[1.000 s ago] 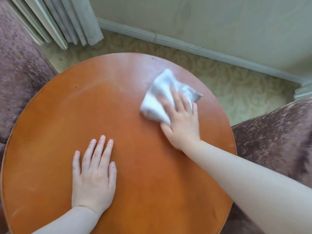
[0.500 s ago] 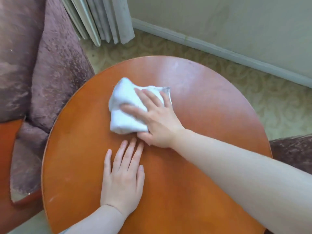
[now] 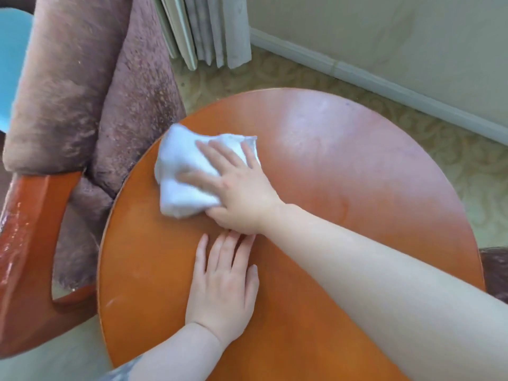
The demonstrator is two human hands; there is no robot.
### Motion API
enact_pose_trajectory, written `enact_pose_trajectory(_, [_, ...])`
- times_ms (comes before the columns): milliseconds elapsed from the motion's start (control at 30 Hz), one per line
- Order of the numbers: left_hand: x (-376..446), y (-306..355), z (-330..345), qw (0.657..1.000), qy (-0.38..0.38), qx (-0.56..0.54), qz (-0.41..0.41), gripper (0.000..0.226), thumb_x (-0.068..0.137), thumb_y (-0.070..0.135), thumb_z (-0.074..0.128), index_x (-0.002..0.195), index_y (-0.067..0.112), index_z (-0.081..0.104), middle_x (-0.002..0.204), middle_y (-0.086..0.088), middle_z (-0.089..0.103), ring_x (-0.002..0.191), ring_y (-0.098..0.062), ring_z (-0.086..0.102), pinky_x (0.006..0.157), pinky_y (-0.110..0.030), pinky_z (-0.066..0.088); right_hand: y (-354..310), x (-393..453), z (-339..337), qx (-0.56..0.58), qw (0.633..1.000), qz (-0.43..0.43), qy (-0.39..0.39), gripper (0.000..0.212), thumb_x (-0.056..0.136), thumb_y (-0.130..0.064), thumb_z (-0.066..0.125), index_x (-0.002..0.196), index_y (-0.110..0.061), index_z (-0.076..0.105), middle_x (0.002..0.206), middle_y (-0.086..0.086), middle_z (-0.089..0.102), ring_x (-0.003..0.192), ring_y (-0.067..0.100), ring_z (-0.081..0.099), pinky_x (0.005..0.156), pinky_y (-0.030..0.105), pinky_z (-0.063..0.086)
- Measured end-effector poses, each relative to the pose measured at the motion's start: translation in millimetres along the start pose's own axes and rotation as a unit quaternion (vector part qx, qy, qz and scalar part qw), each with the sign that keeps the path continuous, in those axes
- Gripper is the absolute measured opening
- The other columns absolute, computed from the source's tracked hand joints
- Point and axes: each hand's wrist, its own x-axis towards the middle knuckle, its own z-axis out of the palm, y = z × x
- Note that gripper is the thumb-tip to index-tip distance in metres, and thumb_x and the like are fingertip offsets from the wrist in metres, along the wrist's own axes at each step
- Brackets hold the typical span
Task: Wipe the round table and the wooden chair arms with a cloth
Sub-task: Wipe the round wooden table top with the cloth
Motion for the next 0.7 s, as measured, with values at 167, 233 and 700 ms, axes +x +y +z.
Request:
enact_pose_trajectory(167, [-2.1, -2.0, 0.4, 1.0, -0.01, -0.012, -0.005, 0.048, 0.093, 0.03, 0.034, 0.14, 0.022, 0.043, 0.143, -0.004, 0.045, 0.135, -0.021, 0.037, 0.114, -0.049, 0.021, 89.5, -26.0, -36.7, -0.034, 0.996, 0.083, 0.015, 0.069, 0.072, -0.035, 0.053, 0.14, -0.033, 0.045, 0.155, 0.013, 0.029, 0.143, 0.035, 0.023, 0.116, 0.054, 0.015])
enact_pose_trajectory(233, [-1.7, -1.9, -0.7, 1.0, -0.02, -0.008, -0.017, 0.048, 0.095, 0.033, 0.03, 0.141, 0.024, 0.039, 0.145, -0.004, 0.042, 0.136, -0.021, 0.034, 0.114, -0.047, 0.019, 119.8, -25.5, -50.9, -0.02, 0.931, 0.347, 0.109, 0.067, 0.075, -0.04, 0.05, 0.141, -0.039, 0.039, 0.156, 0.01, 0.024, 0.144, 0.03, 0.02, 0.116, 0.052, 0.011])
enact_pose_trajectory(700, [-1.4, 1.7, -4.7, 0.999, -0.032, 0.018, -0.023, 0.05, 0.094, 0.033, 0.028, 0.138, 0.02, 0.047, 0.143, -0.007, 0.048, 0.134, -0.022, 0.036, 0.114, -0.047, 0.019, 86.4, -83.2, -40.4, -0.122, 0.99, 0.032, -0.056, 0.079, 0.075, -0.039, 0.051, 0.149, -0.043, 0.02, 0.162, 0.012, 0.004, 0.15, 0.03, 0.002, 0.114, 0.065, 0.009])
